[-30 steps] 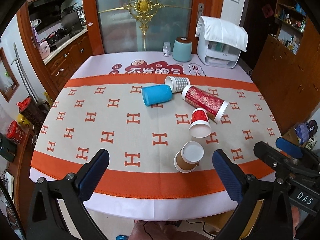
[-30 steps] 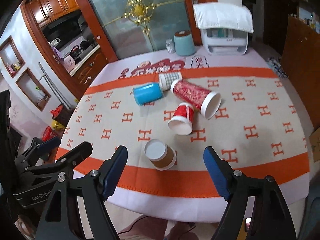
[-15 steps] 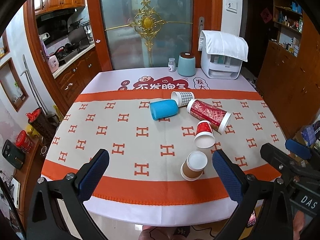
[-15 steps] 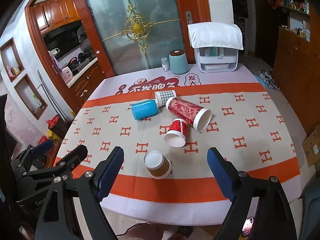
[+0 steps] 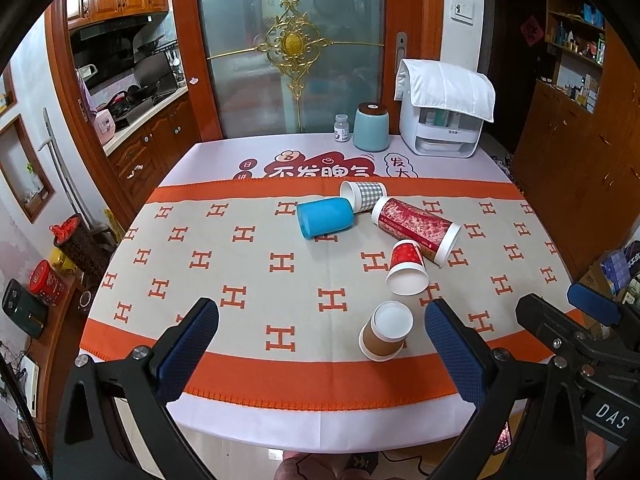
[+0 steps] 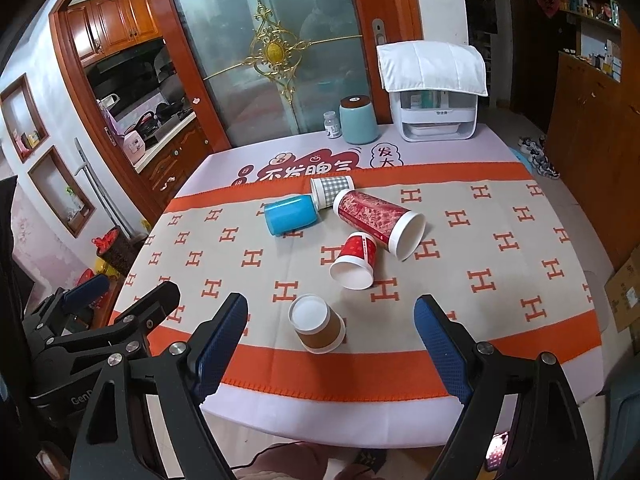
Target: Flip cup upside down
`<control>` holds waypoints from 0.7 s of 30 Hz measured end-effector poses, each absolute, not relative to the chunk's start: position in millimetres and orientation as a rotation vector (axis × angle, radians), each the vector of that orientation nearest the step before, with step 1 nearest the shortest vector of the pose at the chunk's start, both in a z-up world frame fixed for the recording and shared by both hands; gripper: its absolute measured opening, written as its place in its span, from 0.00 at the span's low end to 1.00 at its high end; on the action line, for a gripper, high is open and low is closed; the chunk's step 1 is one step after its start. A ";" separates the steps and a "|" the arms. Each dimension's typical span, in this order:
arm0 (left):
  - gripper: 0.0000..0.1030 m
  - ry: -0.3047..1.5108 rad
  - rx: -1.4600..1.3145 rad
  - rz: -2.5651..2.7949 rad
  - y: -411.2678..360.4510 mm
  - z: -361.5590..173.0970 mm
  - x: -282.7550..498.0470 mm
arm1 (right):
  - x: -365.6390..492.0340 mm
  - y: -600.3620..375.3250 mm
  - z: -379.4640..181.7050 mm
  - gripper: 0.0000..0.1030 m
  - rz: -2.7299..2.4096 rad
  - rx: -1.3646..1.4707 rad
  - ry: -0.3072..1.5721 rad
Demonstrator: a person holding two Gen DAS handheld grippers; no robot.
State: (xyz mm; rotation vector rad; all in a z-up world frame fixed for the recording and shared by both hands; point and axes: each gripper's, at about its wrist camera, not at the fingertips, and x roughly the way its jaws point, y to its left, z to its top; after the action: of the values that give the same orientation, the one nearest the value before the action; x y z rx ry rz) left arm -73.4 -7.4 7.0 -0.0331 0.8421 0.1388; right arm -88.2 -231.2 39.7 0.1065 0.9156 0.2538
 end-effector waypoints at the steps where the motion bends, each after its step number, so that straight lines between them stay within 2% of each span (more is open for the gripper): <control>1: 0.99 0.843 -0.032 0.138 -8.2 6.3 -72.7 | -88.1 -231.4 39.8 0.84 0.255 0.106 0.916; 21: 0.99 0.841 -0.033 0.138 -9.8 5.7 -73.6 | -89.9 -233.2 39.1 0.84 0.253 0.112 0.915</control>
State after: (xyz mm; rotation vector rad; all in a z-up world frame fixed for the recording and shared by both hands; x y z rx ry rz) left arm -73.6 -9.8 5.7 -0.0326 0.8415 0.1377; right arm -89.9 -233.2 39.1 0.1123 0.9152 0.2527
